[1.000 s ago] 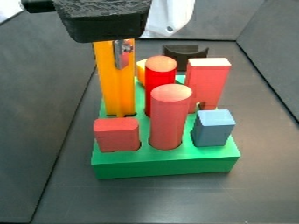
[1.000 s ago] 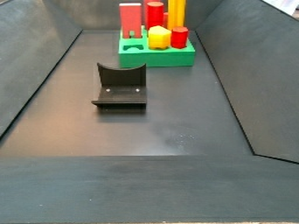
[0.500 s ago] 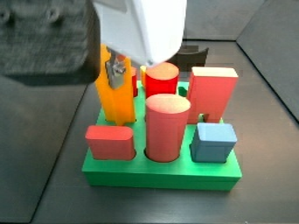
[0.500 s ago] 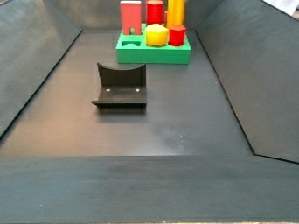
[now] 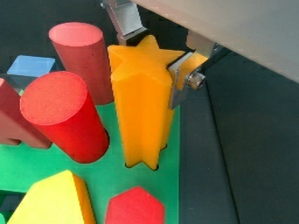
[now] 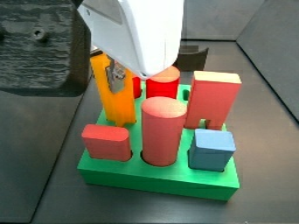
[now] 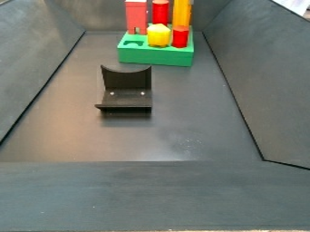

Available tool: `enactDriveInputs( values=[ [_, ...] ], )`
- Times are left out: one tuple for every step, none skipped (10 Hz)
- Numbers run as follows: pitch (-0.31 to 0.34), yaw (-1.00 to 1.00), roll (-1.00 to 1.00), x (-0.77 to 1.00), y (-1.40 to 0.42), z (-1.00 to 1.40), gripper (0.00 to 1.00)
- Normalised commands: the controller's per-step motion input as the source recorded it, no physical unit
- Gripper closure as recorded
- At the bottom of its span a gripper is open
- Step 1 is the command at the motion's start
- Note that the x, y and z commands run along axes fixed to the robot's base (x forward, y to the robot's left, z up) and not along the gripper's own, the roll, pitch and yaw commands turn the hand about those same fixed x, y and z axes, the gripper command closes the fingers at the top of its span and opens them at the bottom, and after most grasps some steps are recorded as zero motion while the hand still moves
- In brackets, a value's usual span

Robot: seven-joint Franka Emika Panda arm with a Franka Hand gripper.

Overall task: Pick up the star object. Move up. Place the star object on the fixture. Regrasp the star object. Move to above the board. Insert the star object.
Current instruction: Insert the star object.

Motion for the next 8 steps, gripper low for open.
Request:
enactDriveInputs(
  values=[
    [0.234, -0.06, -0.07, 0.30, -0.14, -0.67, 1.00],
    [-0.059, 0.00, 0.00, -0.06, 0.00, 0.00, 1.00],
    [-0.340, 0.00, 0.07, -0.34, -0.29, -0.42, 1.00],
    [0.026, 0.00, -0.13, 0.21, 0.00, -0.05, 1.00],
    [0.147, 0.10, -0.36, 0.57, 0.23, -0.37, 1.00],
    [0.257, 0.14, -0.42, 0.41, 0.13, -0.17, 1.00],
    [0.294, 0.15, -0.47, 0.34, 0.09, -0.06, 1.00],
    [0.284, 0.09, -0.47, 0.30, 0.13, -0.06, 1.00]
  ],
)
